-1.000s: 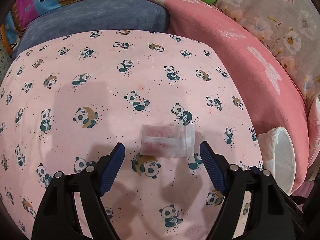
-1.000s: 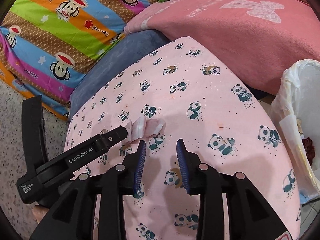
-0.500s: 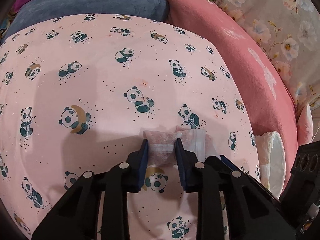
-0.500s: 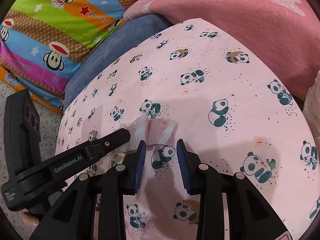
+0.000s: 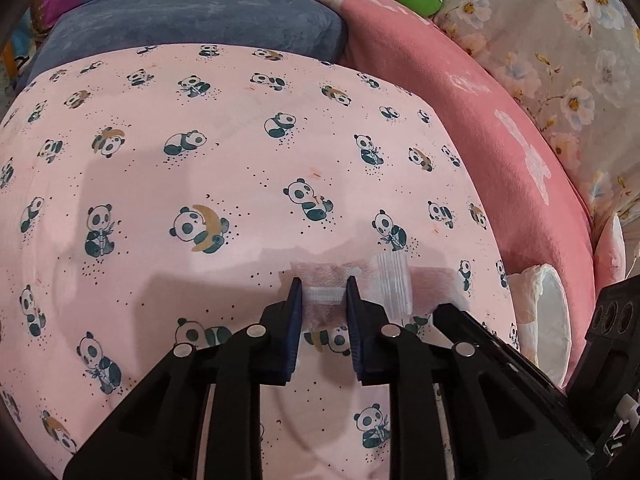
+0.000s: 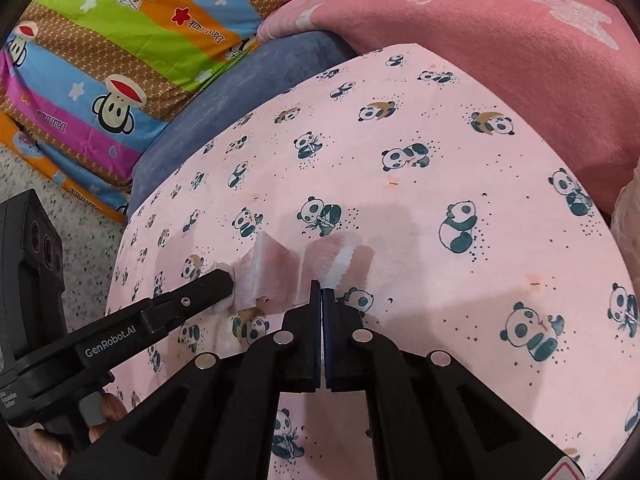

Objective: Collect trash
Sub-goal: 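Lift the pink packet with the left gripper and carry it over the bin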

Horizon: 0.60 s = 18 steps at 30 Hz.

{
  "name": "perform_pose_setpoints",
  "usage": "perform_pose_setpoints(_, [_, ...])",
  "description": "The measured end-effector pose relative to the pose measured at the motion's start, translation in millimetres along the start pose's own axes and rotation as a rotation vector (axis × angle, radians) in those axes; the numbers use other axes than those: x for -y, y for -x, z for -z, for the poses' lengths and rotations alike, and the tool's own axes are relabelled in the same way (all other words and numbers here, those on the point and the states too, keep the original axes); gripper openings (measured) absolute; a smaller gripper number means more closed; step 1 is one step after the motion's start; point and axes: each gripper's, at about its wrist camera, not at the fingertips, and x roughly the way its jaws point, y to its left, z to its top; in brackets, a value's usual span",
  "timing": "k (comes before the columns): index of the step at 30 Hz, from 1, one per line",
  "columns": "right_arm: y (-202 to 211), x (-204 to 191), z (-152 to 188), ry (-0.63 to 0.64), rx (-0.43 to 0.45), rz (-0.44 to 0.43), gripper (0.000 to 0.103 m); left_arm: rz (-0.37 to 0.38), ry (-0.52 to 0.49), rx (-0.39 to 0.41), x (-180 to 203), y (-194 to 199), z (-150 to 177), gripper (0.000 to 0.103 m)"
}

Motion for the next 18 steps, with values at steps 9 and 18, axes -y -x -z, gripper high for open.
perform_pose_setpoints(9, [67, 3, 17, -0.015, 0.105, 0.021, 0.003, -0.039, -0.070, 0.057, 26, 37, 21, 0.020])
perform_pose_setpoints(18, [144, 17, 30, -0.021, 0.215, 0.029, 0.003, -0.012, -0.166, 0.093, 78, 62, 43, 0.020])
